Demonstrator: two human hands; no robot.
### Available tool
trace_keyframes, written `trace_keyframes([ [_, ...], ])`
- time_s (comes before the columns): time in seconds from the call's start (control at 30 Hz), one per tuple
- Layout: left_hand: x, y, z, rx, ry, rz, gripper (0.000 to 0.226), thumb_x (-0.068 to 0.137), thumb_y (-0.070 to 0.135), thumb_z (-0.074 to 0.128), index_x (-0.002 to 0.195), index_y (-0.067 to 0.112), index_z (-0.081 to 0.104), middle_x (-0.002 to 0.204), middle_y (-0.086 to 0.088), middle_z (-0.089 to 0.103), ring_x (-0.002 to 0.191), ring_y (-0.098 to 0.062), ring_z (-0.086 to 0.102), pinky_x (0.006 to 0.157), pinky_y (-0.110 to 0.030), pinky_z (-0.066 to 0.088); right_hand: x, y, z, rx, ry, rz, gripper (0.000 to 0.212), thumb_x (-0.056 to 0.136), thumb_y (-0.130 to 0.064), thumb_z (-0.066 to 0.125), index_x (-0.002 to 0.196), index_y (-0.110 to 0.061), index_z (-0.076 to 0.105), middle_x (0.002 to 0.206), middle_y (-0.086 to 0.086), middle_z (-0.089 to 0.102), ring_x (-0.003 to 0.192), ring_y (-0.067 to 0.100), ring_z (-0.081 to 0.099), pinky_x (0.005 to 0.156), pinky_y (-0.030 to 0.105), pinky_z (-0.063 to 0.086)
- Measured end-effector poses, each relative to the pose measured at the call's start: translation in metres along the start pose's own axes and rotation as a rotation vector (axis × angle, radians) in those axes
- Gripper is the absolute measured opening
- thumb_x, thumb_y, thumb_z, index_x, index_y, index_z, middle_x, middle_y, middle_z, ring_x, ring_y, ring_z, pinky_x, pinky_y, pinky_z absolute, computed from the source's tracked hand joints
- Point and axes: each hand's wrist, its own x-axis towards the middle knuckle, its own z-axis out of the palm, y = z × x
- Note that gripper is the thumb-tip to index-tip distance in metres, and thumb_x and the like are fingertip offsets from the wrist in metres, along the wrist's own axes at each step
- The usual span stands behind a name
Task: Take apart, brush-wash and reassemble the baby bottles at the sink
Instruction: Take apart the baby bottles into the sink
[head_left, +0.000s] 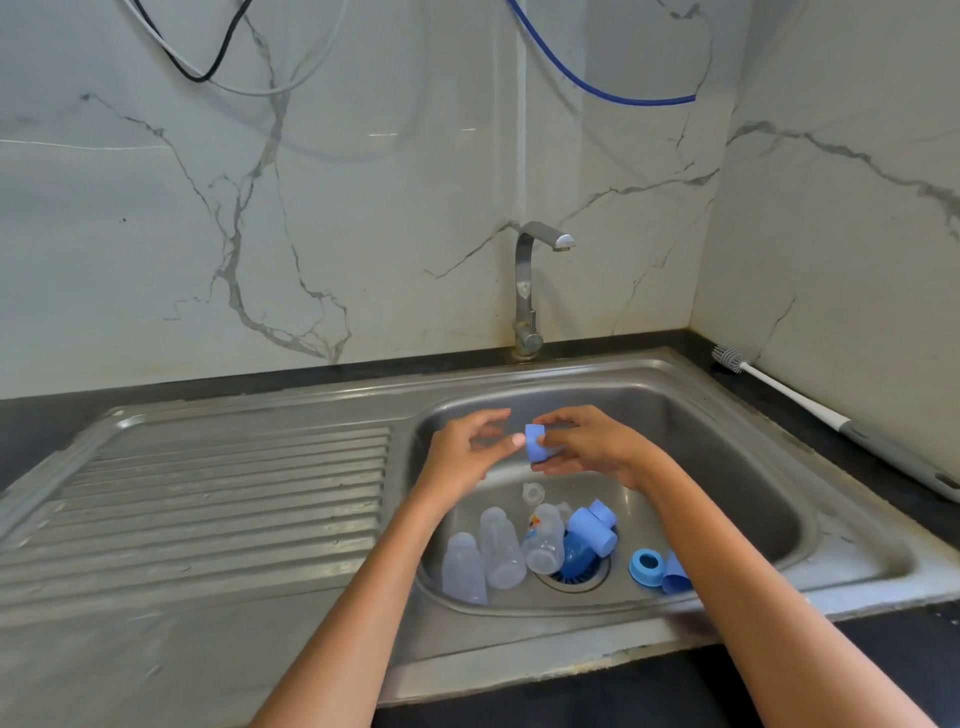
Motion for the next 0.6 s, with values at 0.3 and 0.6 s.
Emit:
trace_keyframes([
  [0.3, 0.0016, -0.0040, -0.0078, -0.297, -0.009, 0.091, 0.059, 0.069, 0.002, 0.081, 0.124, 0.010, 0.062, 0.111, -0.003, 0.070, 0.103, -0.010, 0.066, 0.086, -0.019, 0.051, -0.0051, -0.0023, 0.0074, 0.214, -0.062, -0.080, 0.034, 0.082, -0.019, 0.072, 0.112, -0.005, 0.064, 0.103, 0.014, 0.073, 0.093, 0.022, 0.072, 0.077, 0.025, 0.058],
  [0.6, -0.0017, 0.0020, -0.0074, -0.437, 0.032, 0.144, 0.023, 0.082, 0.006, 0.070, 0.105, 0.009, 0.072, 0.099, -0.004, 0.074, 0.092, -0.009, 0.068, 0.082, -0.019, 0.051, -0.0053, -0.0024, 0.0099, 0.097, 0.111, -0.378, 0.026, 0.081, -0.005, 0.073, 0.106, -0.011, 0.072, 0.103, 0.002, 0.073, 0.096, 0.011, 0.069, 0.075, 0.018, 0.055],
])
